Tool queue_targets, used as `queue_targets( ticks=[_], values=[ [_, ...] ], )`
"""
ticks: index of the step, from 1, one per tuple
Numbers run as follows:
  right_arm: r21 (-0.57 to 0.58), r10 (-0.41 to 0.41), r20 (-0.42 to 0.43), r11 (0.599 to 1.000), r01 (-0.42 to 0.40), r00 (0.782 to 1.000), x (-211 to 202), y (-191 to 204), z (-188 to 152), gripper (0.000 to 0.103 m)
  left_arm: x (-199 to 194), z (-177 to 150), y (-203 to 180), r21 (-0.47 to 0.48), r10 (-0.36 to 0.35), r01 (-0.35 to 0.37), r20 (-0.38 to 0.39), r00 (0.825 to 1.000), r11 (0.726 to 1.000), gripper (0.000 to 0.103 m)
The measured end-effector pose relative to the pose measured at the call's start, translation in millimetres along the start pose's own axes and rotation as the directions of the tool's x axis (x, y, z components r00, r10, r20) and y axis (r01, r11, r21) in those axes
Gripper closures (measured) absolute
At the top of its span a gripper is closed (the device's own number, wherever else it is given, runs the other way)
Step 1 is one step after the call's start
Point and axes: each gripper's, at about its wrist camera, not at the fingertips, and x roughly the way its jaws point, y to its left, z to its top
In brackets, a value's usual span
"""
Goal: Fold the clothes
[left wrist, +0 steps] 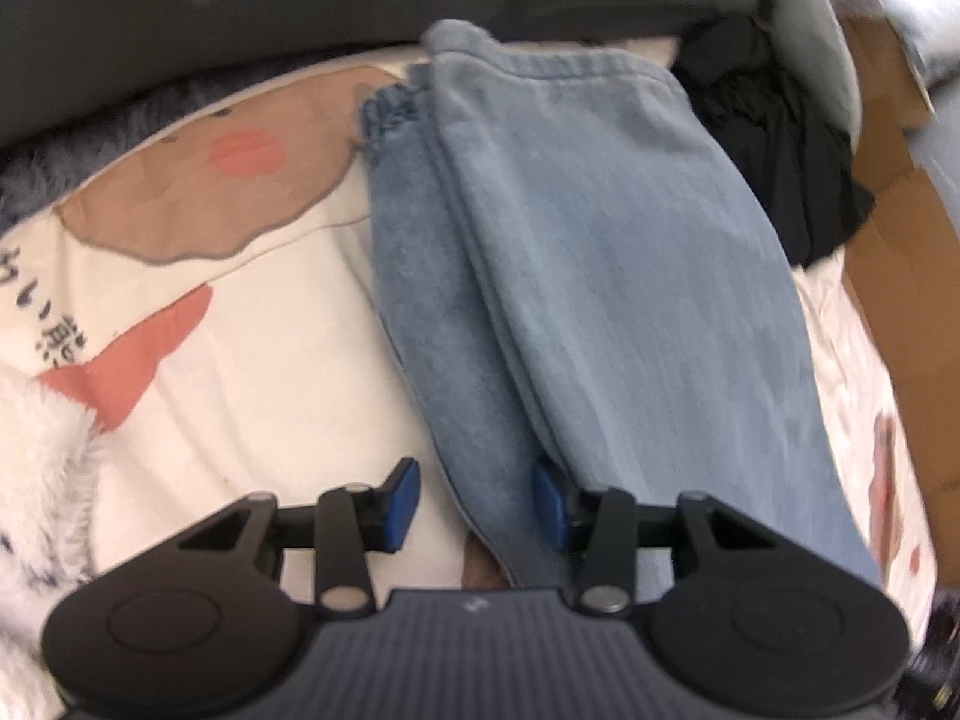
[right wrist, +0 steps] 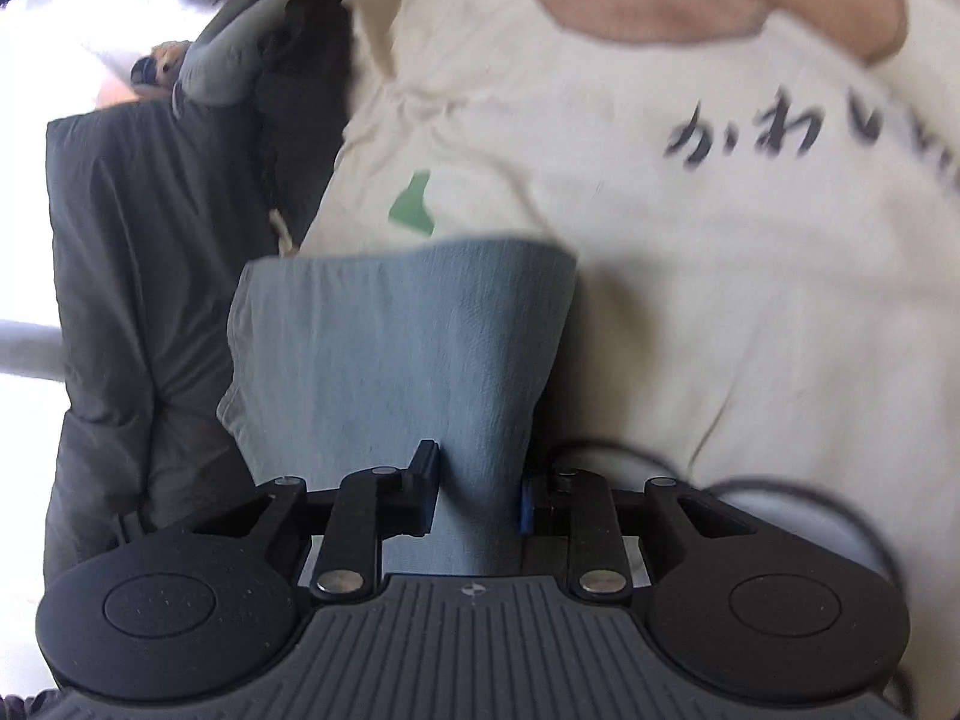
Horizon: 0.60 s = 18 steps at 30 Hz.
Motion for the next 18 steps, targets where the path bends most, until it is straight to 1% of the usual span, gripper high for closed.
queue_targets(
  ticks=[1, 3, 4, 5, 9, 13, 18],
  values=[
    [-0.007, -0.003, -0.005, 1.000, 0.003, 1.000, 1, 1, -1, 0.083, 1, 1, 2, -0.016, -0.010, 0.010, 0.008, 1.000, 1.000, 0.060],
    [-0.025, -0.022, -0.009, 0.999, 0.022, 1.000, 1, 4, 1, 0.090, 3, 1, 4, -0.035, -0.028, 0.029, 0.015, 0.999, 0.999, 0.071],
    [-0.030, -0.028, -0.012, 0.999, 0.028, 1.000, 0, 5, 2, 0.092, 4, 0, 5, -0.046, -0.036, 0.036, 0.015, 0.999, 0.998, 0.073],
    [-0.043, -0.030, -0.010, 0.999, 0.029, 1.000, -2, 7, 2, 0.093, 5, -1, 6, -0.057, -0.043, 0.043, 0.014, 0.999, 0.997, 0.079],
    [-0.053, -0.015, 0.002, 0.998, 0.015, 1.000, -11, 16, 1, 0.096, 2, 1, 1, -0.049, -0.028, 0.028, -0.001, 1.000, 0.998, 0.090],
    [-0.023, -0.012, 0.010, 1.000, 0.013, 1.000, -19, 19, 6, 0.098, -3, 6, -11, 0.000, -0.001, 0.001, -0.020, 1.000, 1.000, 0.092],
    [-0.022, -0.001, 0.044, 1.000, 0.002, 0.999, -35, 25, 18, 0.098, -5, 3, -17, -0.046, -0.002, 0.000, -0.038, 0.999, 0.999, 0.094]
  ],
)
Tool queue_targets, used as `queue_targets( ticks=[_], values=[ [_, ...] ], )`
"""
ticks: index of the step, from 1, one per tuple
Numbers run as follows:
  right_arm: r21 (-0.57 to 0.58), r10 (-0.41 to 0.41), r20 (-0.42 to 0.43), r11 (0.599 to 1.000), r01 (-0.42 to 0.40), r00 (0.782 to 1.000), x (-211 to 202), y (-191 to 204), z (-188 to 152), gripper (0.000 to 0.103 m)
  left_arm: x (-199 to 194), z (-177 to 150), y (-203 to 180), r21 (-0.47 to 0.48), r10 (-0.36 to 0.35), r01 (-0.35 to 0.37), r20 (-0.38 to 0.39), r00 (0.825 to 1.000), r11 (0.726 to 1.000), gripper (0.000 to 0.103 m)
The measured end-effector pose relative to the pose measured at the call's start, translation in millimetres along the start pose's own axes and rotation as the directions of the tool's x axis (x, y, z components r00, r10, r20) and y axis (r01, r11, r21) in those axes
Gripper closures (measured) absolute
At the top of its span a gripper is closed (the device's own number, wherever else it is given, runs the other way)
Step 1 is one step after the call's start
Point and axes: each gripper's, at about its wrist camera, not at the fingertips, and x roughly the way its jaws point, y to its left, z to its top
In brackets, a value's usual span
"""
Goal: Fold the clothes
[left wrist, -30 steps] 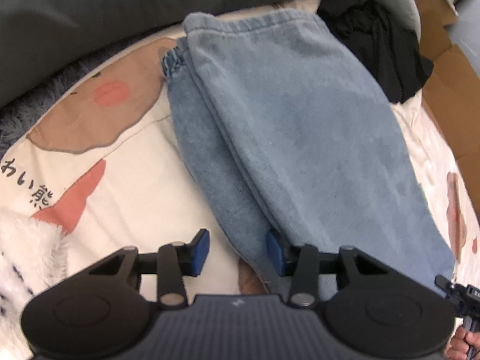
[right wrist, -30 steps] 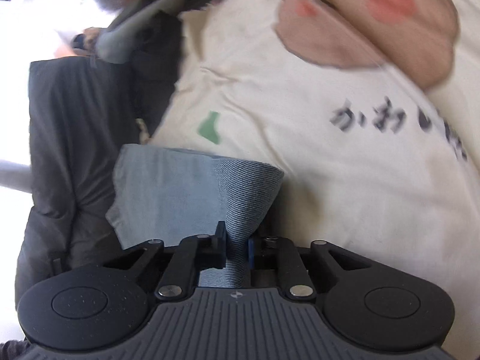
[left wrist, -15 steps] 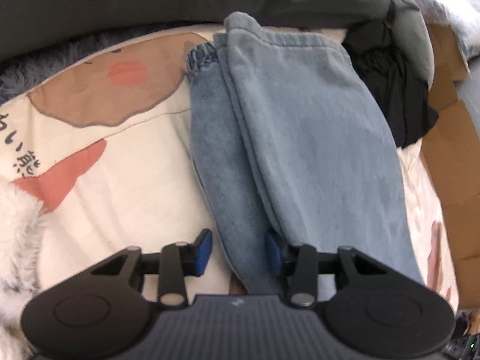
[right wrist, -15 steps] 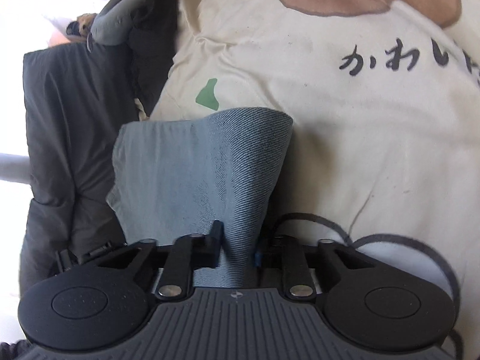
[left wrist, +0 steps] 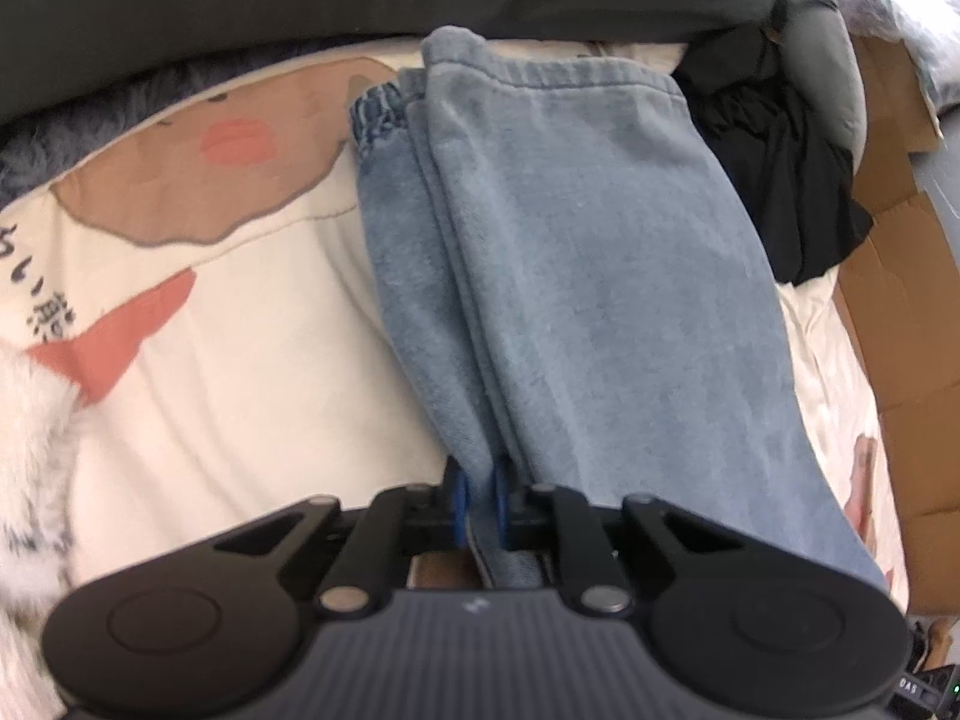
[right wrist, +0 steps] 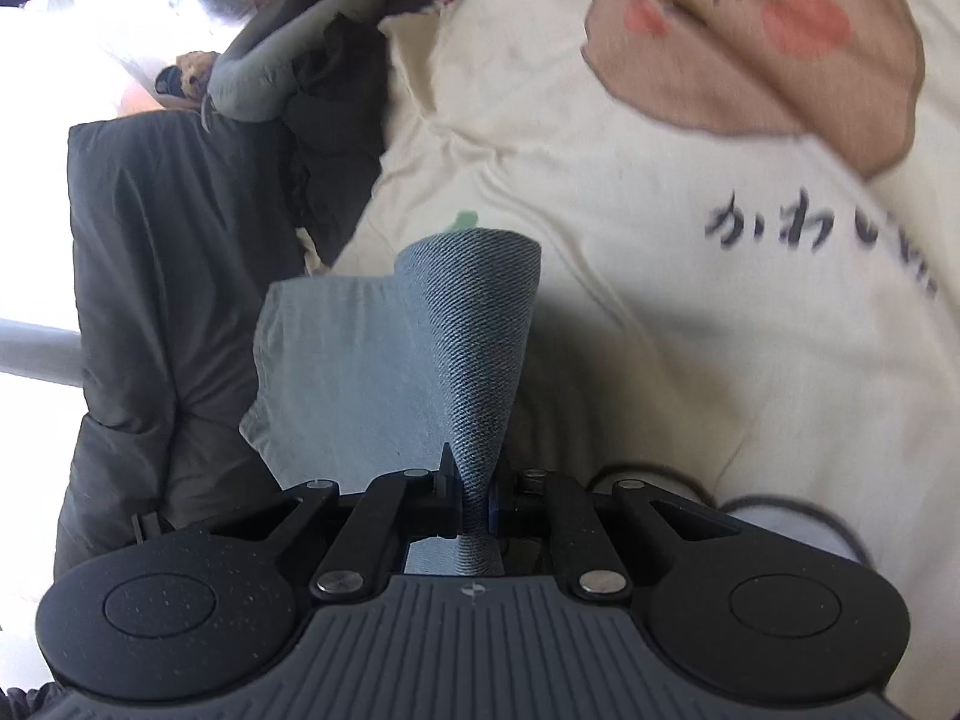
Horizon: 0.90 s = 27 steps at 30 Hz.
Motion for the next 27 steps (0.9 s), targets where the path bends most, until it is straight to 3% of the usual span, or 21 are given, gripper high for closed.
queue_targets(
  ticks=[6, 14, 27],
  values=[
    [-0.017, 0.007, 0.070, 1.000, -0.006, 0.997, -28, 3, 21, 0.099, 6, -6, -24, 0.001, -0.001, 0.001, -0.026, 1.000, 1.000, 0.094],
    [-0.017, -0.019, 0.098, 1.000, 0.021, 0.995, -51, 3, 39, 0.099, 12, -15, -52, 0.022, -0.014, 0.016, -0.056, 0.998, 1.000, 0.094],
    [-0.045, -0.050, 0.186, 0.997, 0.059, 0.981, -106, -6, 72, 0.099, 28, -38, -91, 0.067, -0.091, 0.104, -0.170, 0.981, 0.992, 0.094]
  ],
)
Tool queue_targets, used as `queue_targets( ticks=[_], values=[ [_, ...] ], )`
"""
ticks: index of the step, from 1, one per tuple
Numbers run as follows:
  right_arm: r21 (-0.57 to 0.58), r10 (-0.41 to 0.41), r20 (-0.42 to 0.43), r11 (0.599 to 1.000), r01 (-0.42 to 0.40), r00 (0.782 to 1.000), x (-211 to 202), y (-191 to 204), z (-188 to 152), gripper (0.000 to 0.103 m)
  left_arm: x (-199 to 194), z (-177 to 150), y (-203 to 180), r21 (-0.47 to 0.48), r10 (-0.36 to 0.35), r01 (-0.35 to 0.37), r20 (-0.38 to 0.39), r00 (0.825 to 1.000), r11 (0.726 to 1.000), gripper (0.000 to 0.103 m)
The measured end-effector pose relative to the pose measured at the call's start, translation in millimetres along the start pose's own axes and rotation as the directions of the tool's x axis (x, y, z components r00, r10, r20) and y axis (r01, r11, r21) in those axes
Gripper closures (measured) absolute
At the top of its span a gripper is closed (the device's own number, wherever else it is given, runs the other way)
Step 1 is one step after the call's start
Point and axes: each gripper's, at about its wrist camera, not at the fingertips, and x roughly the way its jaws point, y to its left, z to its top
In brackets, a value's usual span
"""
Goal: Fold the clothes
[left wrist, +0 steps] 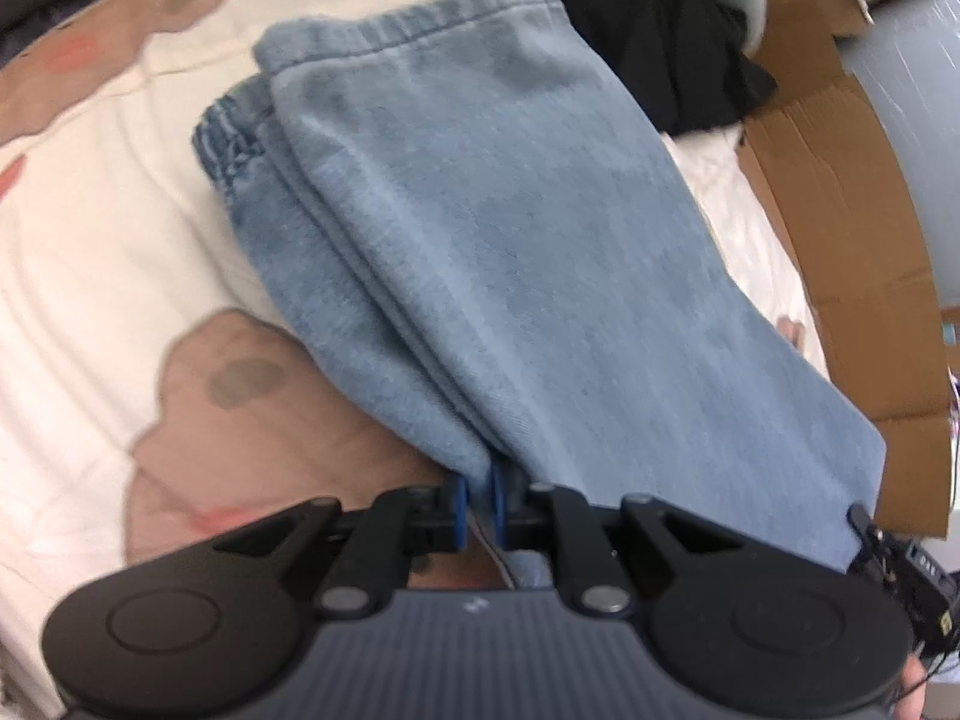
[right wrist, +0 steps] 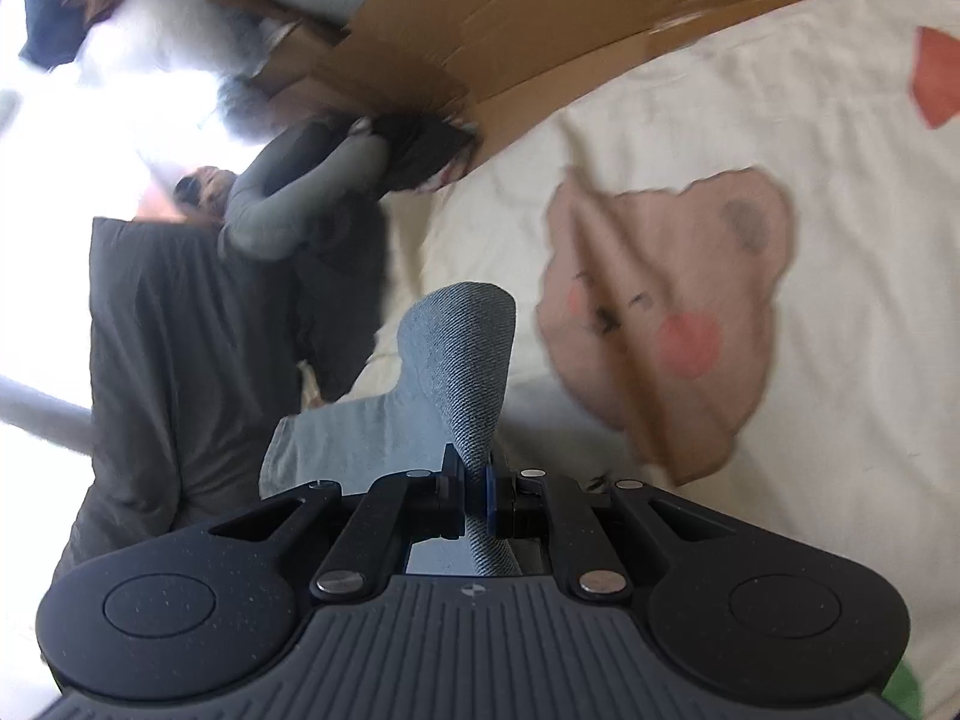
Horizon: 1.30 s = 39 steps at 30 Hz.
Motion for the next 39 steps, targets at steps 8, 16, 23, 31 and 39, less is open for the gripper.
queue_targets(
  ticks=[8, 16, 23, 31, 39],
  values=[
    [0.039, -0.043, 0.096, 0.998, 0.039, 0.994, -37, -19, 21, 0.099, 18, -16, -38, 0.069, -0.066, 0.070, -0.067, 0.996, 0.995, 0.094],
    [0.090, -0.119, 0.174, 0.990, 0.105, 0.978, -68, -45, 36, 0.099, 45, -28, -70, 0.142, -0.110, 0.129, -0.135, 0.985, 0.981, 0.094],
    [0.128, -0.155, 0.173, 0.983, 0.133, 0.973, -52, -84, 25, 0.097, 48, -29, -59, 0.149, -0.036, 0.064, -0.182, 0.983, 0.987, 0.093],
    [0.139, -0.203, 0.136, 0.973, 0.184, 0.970, -51, -106, 13, 0.085, 34, -27, -45, 0.158, 0.041, -0.012, -0.180, 0.983, 0.987, 0.092],
    [0.157, -0.178, 0.072, 0.974, 0.165, 0.981, -63, -128, -11, 0.083, 7, -9, -45, 0.219, 0.076, -0.046, -0.129, 0.989, 0.975, 0.089]
  ],
)
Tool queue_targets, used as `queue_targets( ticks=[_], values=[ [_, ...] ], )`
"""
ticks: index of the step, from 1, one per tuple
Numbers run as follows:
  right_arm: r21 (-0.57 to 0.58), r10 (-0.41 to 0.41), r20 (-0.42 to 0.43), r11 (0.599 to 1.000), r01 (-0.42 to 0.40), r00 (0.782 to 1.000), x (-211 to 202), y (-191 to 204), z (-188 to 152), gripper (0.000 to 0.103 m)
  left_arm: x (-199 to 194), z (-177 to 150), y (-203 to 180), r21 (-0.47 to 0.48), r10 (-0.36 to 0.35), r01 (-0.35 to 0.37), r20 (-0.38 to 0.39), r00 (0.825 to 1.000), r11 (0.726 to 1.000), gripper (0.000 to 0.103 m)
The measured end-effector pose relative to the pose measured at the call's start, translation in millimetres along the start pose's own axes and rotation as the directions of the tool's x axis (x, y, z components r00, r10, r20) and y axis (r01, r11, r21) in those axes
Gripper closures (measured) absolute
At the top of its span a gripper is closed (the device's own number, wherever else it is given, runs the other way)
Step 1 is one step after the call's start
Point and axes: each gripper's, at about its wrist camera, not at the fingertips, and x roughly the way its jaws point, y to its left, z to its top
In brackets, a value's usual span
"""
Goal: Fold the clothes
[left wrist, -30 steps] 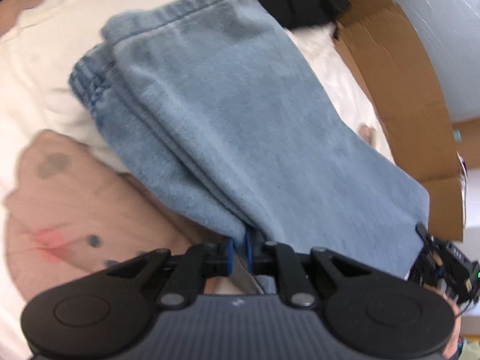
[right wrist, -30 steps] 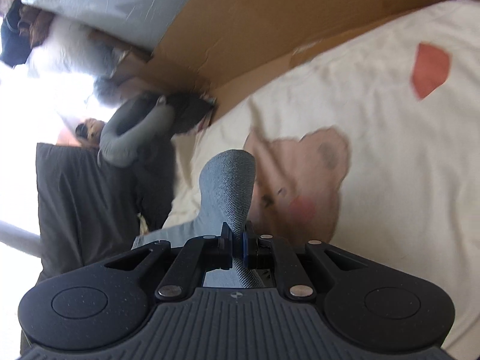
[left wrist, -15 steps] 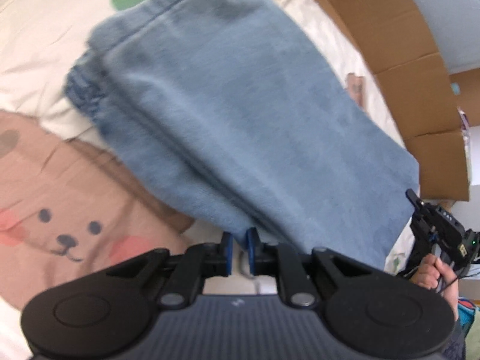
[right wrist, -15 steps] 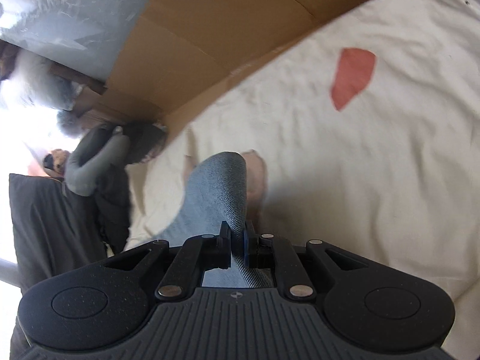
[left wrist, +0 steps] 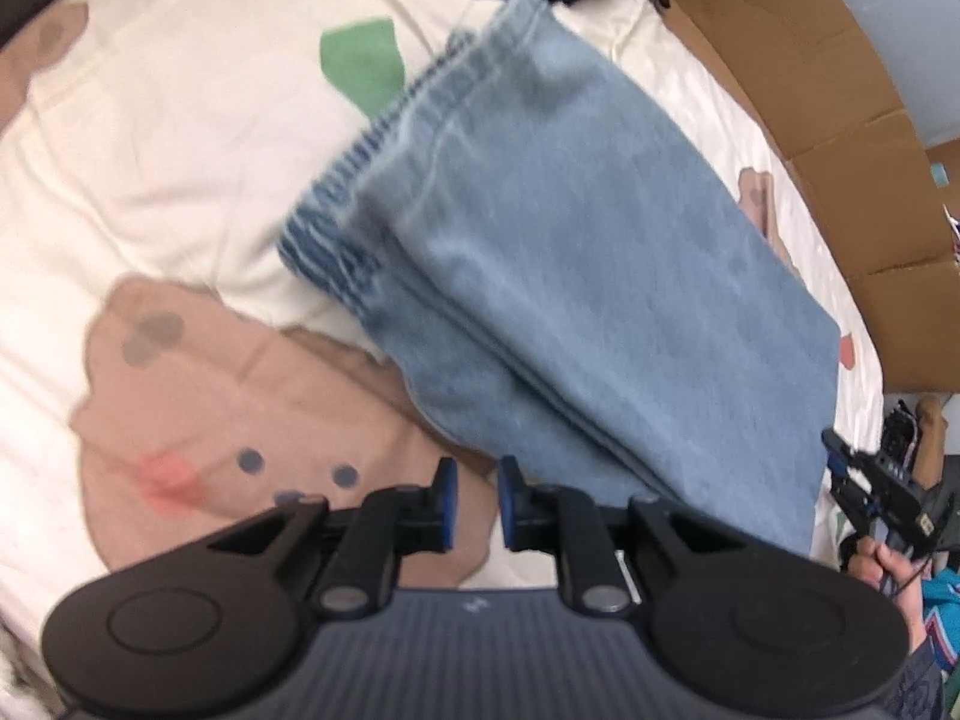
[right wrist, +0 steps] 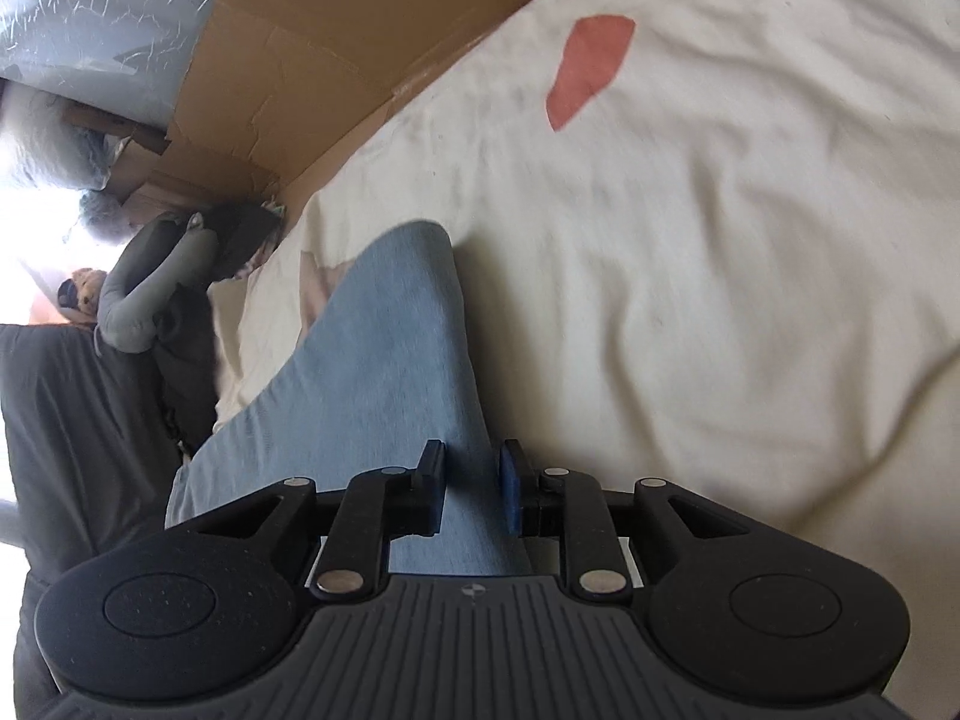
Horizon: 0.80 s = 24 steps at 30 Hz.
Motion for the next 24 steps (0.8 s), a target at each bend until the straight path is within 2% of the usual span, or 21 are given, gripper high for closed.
queue_targets(
  ticks=[8, 15, 18, 24],
  values=[
    [-0.021, 0.024, -0.078, 0.999, -0.026, 0.997, -10, -11, -25, 0.083, -15, 9, -16, 0.067, -0.017, 0.014, 0.044, 0.999, 0.998, 0.088],
    [0.011, 0.093, -0.119, 0.996, -0.093, 0.988, -18, -12, -34, 0.082, -10, 9, -32, 0.108, -0.047, 0.042, 0.043, 0.998, 0.993, 0.088],
    [0.028, 0.134, -0.111, 0.991, -0.132, 0.985, -25, -12, -36, 0.082, -13, 11, -38, 0.117, -0.060, 0.054, 0.053, 0.997, 0.992, 0.088],
    [0.138, 0.152, -0.059, 0.980, -0.143, 0.987, -25, -31, -46, 0.082, -7, 20, -50, 0.141, -0.069, 0.059, 0.073, 0.995, 0.988, 0.088]
  ],
)
